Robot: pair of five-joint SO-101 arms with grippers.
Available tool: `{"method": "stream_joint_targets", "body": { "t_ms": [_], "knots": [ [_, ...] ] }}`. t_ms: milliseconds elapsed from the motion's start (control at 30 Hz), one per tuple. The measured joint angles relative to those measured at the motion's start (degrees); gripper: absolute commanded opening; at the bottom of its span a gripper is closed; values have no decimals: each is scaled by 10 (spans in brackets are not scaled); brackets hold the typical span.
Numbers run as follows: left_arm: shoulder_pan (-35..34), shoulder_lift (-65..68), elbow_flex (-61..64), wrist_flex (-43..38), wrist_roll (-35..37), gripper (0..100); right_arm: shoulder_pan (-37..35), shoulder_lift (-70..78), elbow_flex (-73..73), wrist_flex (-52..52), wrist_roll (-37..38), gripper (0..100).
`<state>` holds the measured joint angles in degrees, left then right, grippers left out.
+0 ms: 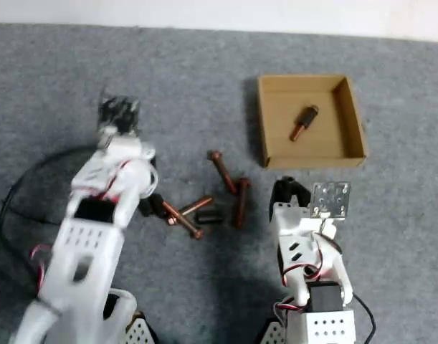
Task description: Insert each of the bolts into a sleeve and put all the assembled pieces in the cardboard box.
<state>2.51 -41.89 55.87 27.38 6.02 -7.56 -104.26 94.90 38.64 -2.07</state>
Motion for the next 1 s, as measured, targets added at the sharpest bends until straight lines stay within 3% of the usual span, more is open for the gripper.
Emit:
{"method": "stream_joint_targets", "body": {
  "t_ms": [233,433,600,700,1000],
  "knots": [
    [88,213,-137,0,6,8,0,0,0,0,0,4],
    [135,320,-216,0,81,17,0,0,0,0,2,4],
    [134,405,-270,6,123,149,0,0,0,0,2,4],
    [137,440,-296,34,149,168,0,0,0,0,2,4],
    [243,447,-370,145,263,168,0,0,0,0,2,4]
  ]
}}
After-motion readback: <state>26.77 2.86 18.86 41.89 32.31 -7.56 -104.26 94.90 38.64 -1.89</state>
